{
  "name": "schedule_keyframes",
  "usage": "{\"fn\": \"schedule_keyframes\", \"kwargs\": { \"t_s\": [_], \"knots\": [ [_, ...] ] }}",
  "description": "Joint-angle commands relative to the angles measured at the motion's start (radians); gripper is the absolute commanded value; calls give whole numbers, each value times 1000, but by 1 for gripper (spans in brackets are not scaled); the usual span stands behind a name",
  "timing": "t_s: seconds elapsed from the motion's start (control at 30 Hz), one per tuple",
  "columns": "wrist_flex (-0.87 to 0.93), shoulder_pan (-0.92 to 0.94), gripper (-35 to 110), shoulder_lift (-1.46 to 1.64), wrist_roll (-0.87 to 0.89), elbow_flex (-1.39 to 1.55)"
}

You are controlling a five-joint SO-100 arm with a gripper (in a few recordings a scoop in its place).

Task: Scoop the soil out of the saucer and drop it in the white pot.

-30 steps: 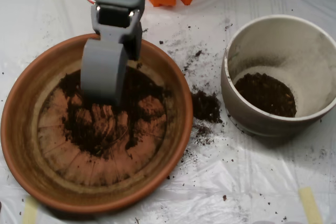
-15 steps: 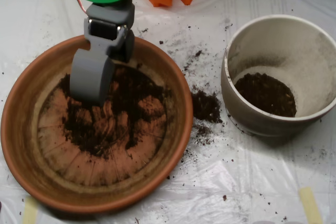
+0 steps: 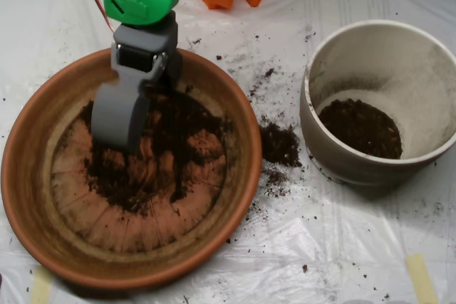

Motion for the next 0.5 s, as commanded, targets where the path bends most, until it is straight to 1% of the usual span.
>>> {"fn": "schedule_keyframes", "kwargs": {
  "t_s": [0.0, 0.1, 0.27, 0.47],
  "knots": [
    [-14, 46, 48, -20, 9, -66],
    [-14, 75, 44, -91, 25, -120],
    [11, 91, 44, -245, 32, -258],
    [158, 94, 49, -548, 32, -578]
  ]
}}
